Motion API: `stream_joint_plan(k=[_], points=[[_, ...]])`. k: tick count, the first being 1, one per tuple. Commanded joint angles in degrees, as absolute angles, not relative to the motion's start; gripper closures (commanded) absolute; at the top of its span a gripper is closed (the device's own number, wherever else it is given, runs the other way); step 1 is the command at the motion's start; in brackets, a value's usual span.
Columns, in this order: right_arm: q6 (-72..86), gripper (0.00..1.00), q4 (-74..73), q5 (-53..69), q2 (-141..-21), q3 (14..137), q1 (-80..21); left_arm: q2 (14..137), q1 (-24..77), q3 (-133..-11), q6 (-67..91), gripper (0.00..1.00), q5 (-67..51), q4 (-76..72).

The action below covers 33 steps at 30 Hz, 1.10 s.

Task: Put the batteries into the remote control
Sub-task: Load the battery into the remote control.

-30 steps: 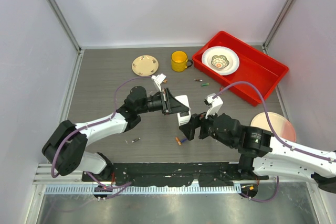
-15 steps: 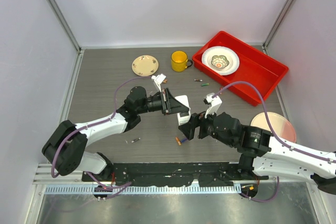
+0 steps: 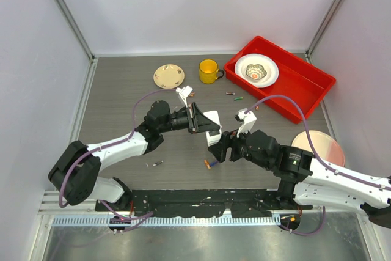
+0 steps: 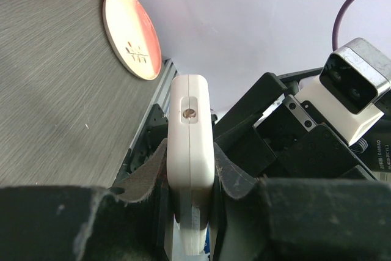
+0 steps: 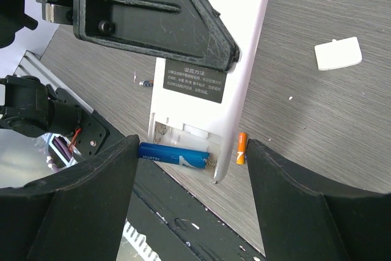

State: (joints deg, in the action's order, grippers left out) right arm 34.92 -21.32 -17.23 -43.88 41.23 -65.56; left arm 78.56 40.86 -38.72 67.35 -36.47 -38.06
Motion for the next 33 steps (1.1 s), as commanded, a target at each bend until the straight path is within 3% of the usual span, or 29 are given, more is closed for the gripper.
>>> stream_joint_plan(k=[1, 21, 33], points=[[35.9, 0.25, -18.7, -16.9, -43.3, 41.0, -65.0, 76.6, 40.7, -38.5, 67.9, 1.0, -36.8, -42.6], [36.3, 0.44, -17.1, -14.9, -42.3, 39.2, -63.2, 76.0, 40.6, -38.1, 68.3, 1.0, -36.3, -43.9], [36.7, 0.66, -16.4, -14.3, -42.0, 38.2, -62.4, 75.8, 40.7, -37.7, 69.0, 1.0, -35.9, -45.1]])
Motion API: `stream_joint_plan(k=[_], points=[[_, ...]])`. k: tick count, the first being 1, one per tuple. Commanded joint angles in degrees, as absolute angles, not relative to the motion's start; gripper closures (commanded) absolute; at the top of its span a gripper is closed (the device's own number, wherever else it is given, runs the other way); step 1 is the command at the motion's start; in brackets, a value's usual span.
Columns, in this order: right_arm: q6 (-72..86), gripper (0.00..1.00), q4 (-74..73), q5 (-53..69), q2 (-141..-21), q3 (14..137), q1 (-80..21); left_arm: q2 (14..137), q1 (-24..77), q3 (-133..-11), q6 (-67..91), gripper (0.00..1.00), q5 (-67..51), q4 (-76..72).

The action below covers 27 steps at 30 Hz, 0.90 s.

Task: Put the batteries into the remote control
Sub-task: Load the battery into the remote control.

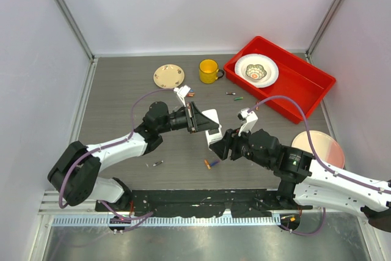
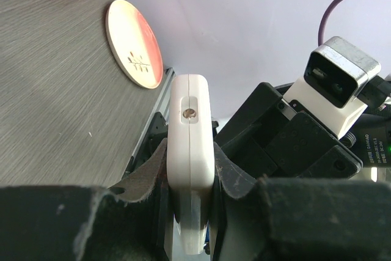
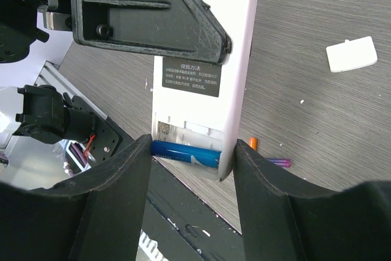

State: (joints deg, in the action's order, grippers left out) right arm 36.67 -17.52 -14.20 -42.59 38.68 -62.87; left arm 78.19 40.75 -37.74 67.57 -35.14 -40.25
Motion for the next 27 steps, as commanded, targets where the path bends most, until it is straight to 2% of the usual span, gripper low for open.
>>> stream_joint_plan(k=[1, 4, 19, 27], points=[[36.7, 0.67, -16.4, -14.2, -42.1, 38.2, -62.5, 75.7, 40.6, -37.7, 69.0, 1.0, -35.8, -45.2], [36.7, 0.75, -16.4, -14.3, -42.3, 38.1, -62.4, 75.2, 40.7, -37.7, 69.0, 1.0, -35.2, -45.1], [31.5, 0.98, -22.9, -15.5, -46.9, 41.3, -62.2, 74.8, 40.4, -38.8, 69.1, 1.0, -36.1, -44.6], [27.4, 0.99, -27.0, -16.2, -49.6, 43.9, -62.1, 74.9, 39.6, -39.2, 70.3, 1.0, -37.2, -45.3]])
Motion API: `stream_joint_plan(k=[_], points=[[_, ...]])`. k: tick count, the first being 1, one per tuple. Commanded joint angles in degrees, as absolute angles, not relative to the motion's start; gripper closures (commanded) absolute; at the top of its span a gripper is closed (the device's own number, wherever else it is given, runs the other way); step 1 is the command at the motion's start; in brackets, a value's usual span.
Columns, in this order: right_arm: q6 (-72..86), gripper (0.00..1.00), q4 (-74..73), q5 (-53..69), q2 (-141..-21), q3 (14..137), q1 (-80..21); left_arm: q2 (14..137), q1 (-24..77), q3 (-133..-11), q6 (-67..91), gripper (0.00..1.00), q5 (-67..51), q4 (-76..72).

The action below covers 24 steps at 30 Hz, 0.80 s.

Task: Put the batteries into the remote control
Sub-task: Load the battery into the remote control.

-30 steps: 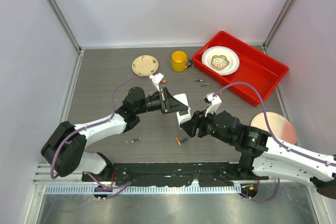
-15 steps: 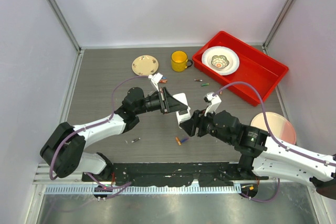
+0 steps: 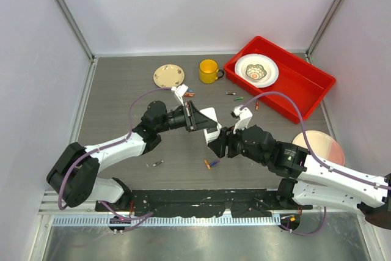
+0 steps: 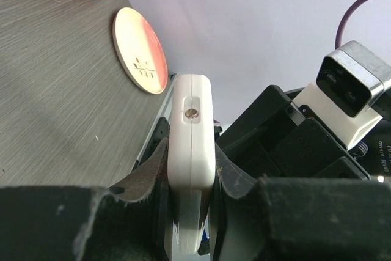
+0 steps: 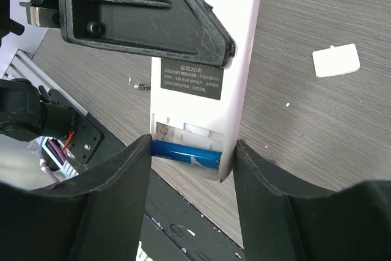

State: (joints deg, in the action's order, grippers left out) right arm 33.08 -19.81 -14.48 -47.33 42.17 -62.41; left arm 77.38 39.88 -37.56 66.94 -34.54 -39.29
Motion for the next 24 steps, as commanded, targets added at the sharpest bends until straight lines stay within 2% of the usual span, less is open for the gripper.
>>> stream_joint_plan(k=[1, 13, 24], points=[[27.1, 0.99, -27.9, -16.1, -50.0, 44.2, -62.2, 75.0, 39.6, -39.4, 70.5, 1.0, -37.4, -45.3], [23.0, 0.99, -31.4, -15.4, -54.0, 45.9, -62.2, 75.4, 38.3, -40.3, 72.3, 1.0, -39.7, -46.2], [24.6, 0.99, -36.2, -21.8, -59.4, 47.6, -62.2, 75.5, 38.3, -41.8, 73.4, 1.0, -40.9, -44.0]])
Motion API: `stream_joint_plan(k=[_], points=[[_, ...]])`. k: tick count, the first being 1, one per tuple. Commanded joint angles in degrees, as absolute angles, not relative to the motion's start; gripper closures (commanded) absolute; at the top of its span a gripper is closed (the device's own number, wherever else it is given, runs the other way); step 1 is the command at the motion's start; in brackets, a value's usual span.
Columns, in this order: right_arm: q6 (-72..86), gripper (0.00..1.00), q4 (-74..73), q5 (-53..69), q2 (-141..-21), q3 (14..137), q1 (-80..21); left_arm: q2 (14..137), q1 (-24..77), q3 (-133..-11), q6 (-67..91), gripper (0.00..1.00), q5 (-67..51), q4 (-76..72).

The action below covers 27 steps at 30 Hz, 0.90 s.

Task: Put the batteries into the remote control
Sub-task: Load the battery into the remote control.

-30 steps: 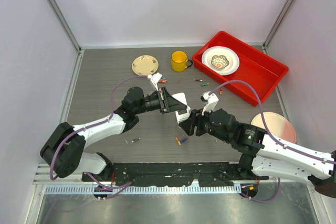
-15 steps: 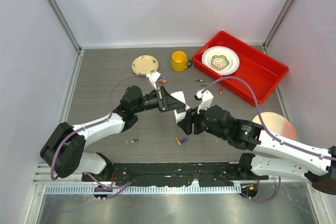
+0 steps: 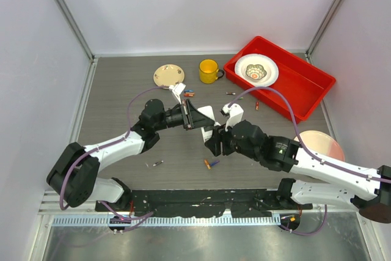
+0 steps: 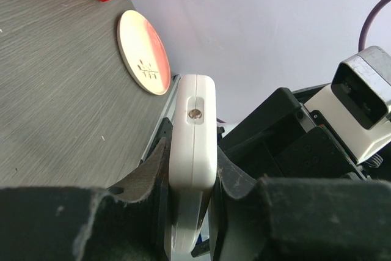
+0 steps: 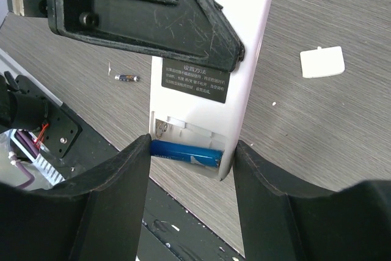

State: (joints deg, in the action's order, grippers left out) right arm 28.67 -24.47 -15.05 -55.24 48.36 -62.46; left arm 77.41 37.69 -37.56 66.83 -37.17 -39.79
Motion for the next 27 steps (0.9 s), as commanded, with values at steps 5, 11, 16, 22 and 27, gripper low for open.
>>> stream_joint_plan(k=[5, 11, 16, 22, 27], points=[[25.5, 0.99, -38.7, -25.7, -62.1, 48.3, -62.1, 75.1, 38.3, -42.4, 73.4, 1.0, -40.9, -42.8], [25.8, 0.99, -39.5, -27.2, -63.5, 48.2, -62.1, 74.8, 38.3, -42.5, 73.6, 1.0, -41.1, -42.5], [25.1, 0.99, -35.7, -22.6, -59.7, 47.3, -62.1, 75.1, 38.3, -42.3, 73.0, 1.0, -41.0, -41.9], [26.4, 0.89, -32.0, -19.3, -56.3, 47.0, -62.1, 76.2, 38.3, -40.6, 72.1, 1.0, -39.9, -41.6], [27.0, 0.77, -31.1, -17.3, -56.2, 47.4, -62.1, 76.9, 38.3, -40.5, 71.3, 1.0, -39.3, -40.5]])
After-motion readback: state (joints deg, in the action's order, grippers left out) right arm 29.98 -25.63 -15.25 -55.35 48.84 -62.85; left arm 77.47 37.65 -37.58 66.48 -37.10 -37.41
